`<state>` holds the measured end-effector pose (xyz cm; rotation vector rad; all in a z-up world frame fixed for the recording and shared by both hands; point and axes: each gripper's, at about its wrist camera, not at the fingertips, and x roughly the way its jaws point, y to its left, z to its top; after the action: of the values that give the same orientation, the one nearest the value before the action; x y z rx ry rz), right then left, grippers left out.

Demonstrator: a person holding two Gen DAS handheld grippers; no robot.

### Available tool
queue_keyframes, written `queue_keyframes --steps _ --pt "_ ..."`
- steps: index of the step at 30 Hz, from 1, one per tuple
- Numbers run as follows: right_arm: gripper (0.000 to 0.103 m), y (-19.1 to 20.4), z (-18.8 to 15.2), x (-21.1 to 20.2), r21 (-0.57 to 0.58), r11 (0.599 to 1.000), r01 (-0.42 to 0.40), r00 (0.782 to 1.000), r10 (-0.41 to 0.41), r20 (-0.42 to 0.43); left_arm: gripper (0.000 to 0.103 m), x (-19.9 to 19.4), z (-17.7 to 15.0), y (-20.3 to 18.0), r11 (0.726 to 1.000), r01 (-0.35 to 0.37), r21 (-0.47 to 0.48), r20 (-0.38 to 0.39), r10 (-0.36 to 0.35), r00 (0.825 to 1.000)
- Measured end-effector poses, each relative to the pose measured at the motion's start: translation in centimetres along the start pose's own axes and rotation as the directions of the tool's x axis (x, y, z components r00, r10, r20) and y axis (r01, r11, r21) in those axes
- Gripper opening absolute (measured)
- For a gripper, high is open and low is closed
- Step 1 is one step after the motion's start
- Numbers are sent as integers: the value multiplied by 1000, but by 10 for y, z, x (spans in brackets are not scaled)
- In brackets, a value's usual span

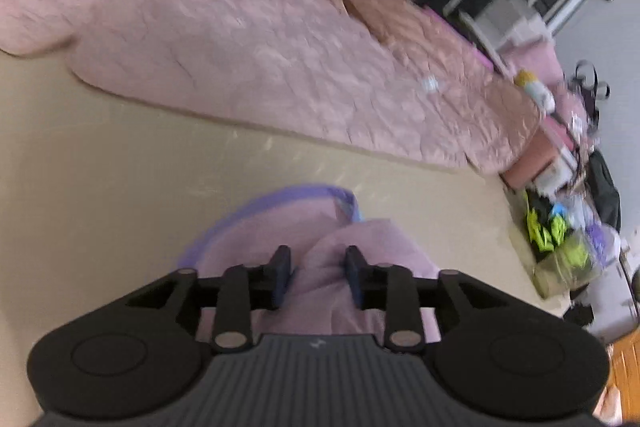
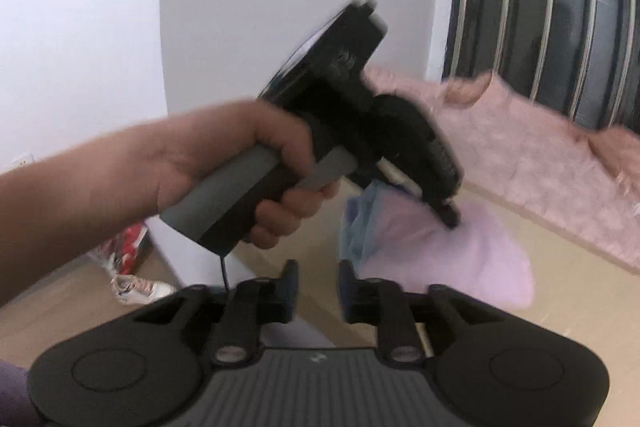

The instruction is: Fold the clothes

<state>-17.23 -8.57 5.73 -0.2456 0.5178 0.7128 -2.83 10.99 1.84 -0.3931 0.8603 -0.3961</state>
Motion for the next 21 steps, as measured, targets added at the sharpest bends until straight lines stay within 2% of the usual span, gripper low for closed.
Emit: queue_keyframes --steps 3,5,7,10,13,16,17,19,21 --pt "42 -44 -2 -13 79 996 39 998 -43 55 41 -36 -8 7 999 33 -28 70 -31 997" --pt "42 -80 -2 -2 155 984 83 996 -88 26 41 -46 -15 7 997 65 -44 79 -61 995" --pt "37 -112 -1 11 224 969 106 994 -110 2 41 -46 -26 0 997 61 -41 58 -58 997" --pt "37 -134 8 39 262 965 32 999 -28 -20 40 -42 -42 -6 998 -14 -57 56 18 998" --pt "36 -143 19 66 300 953 -36 998 52 -46 37 -51 -43 -2 979 -108 -173 109 128 986" --pt "37 -161 19 93 405 903 -142 974 200 -103 38 -70 -42 3 953 -172 -250 133 210 969" --pt "36 -167 16 100 449 877 -173 962 247 -113 38 -74 -43 5 945 -182 -273 112 220 969" --pt "21 -172 9 109 512 833 -208 945 306 -114 38 -69 -52 5 943 -146 -300 55 170 984" --pt "18 -179 4 110 560 797 -224 939 330 -94 38 -58 -60 7 933 -117 -339 28 135 991"
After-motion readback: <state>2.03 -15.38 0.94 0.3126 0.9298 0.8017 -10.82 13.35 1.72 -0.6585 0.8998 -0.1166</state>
